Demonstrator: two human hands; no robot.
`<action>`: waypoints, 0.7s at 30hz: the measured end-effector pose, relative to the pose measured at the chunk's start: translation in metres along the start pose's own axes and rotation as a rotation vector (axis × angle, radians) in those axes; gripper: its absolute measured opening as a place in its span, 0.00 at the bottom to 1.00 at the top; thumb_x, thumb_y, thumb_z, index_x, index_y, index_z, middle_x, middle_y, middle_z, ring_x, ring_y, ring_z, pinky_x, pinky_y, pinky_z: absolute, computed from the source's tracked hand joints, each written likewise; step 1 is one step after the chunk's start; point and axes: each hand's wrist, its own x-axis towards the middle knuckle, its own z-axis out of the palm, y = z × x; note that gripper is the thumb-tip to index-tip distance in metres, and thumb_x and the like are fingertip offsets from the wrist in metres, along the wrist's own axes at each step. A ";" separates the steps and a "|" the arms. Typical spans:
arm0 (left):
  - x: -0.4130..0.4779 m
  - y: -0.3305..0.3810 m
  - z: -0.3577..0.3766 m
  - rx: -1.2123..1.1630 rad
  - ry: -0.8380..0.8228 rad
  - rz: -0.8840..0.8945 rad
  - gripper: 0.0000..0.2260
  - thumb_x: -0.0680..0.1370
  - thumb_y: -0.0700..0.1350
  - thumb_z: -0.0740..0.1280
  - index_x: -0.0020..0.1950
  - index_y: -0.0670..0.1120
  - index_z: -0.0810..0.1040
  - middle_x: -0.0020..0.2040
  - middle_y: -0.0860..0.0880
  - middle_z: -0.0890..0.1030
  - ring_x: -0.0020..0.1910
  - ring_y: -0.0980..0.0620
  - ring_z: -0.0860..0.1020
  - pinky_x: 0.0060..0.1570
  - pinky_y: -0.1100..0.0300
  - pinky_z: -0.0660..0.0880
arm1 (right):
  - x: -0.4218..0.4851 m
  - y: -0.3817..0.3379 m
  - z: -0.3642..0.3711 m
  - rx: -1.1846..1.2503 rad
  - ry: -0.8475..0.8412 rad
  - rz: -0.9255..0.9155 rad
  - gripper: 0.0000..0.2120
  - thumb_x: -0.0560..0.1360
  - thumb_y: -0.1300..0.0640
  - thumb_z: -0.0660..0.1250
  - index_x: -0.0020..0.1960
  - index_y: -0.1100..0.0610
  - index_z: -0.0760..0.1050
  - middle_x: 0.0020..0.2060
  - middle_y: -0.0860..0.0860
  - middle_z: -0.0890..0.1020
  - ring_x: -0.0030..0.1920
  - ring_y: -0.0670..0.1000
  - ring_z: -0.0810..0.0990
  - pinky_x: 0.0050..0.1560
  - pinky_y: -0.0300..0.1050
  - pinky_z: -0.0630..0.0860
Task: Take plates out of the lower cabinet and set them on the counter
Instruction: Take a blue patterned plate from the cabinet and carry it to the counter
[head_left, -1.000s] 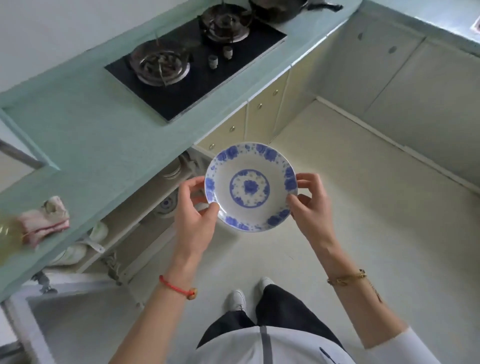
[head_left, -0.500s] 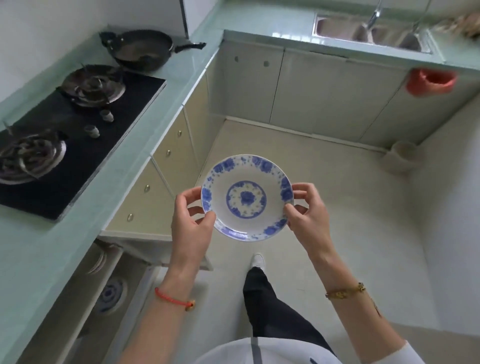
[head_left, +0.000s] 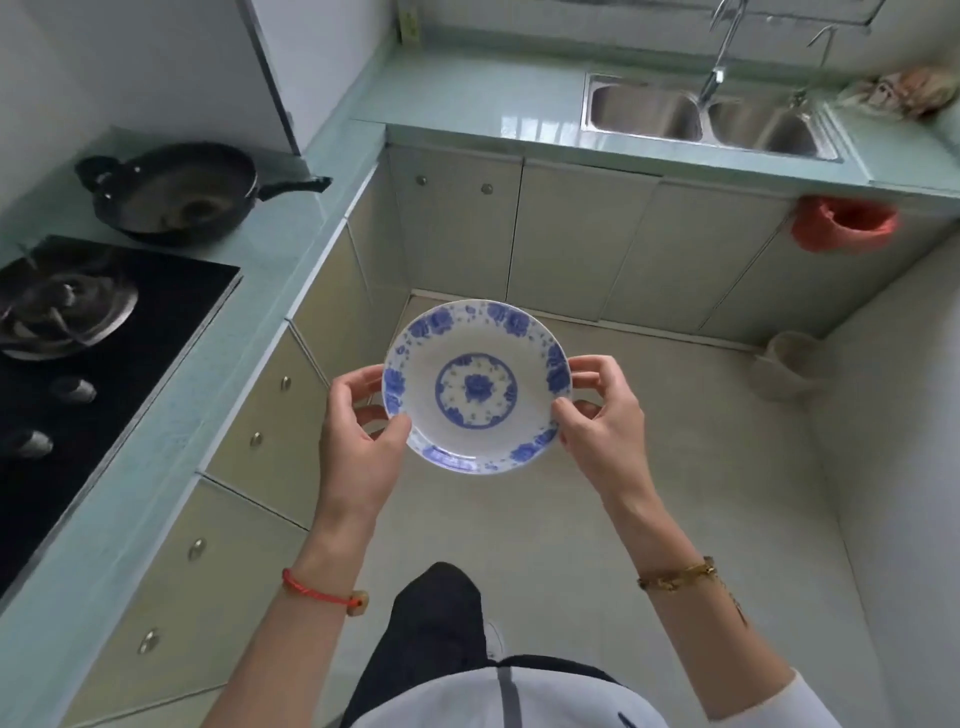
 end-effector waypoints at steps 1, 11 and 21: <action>0.019 0.002 0.008 0.000 -0.007 0.001 0.19 0.74 0.33 0.67 0.61 0.49 0.74 0.57 0.56 0.79 0.51 0.67 0.78 0.43 0.76 0.75 | 0.019 -0.001 0.003 0.001 0.004 0.004 0.12 0.71 0.65 0.66 0.53 0.54 0.74 0.45 0.45 0.81 0.28 0.41 0.77 0.29 0.35 0.75; 0.238 0.010 0.088 0.016 -0.046 0.016 0.19 0.74 0.34 0.68 0.61 0.51 0.73 0.54 0.59 0.78 0.46 0.74 0.76 0.41 0.74 0.74 | 0.232 -0.001 0.053 -0.005 0.061 0.022 0.12 0.70 0.64 0.66 0.52 0.52 0.75 0.47 0.47 0.82 0.37 0.50 0.80 0.32 0.39 0.77; 0.459 0.050 0.161 0.006 -0.137 0.053 0.19 0.74 0.33 0.67 0.61 0.50 0.73 0.54 0.57 0.79 0.46 0.71 0.78 0.41 0.76 0.74 | 0.443 -0.037 0.098 0.013 0.151 0.009 0.12 0.71 0.64 0.66 0.53 0.53 0.75 0.45 0.48 0.82 0.39 0.43 0.82 0.32 0.36 0.79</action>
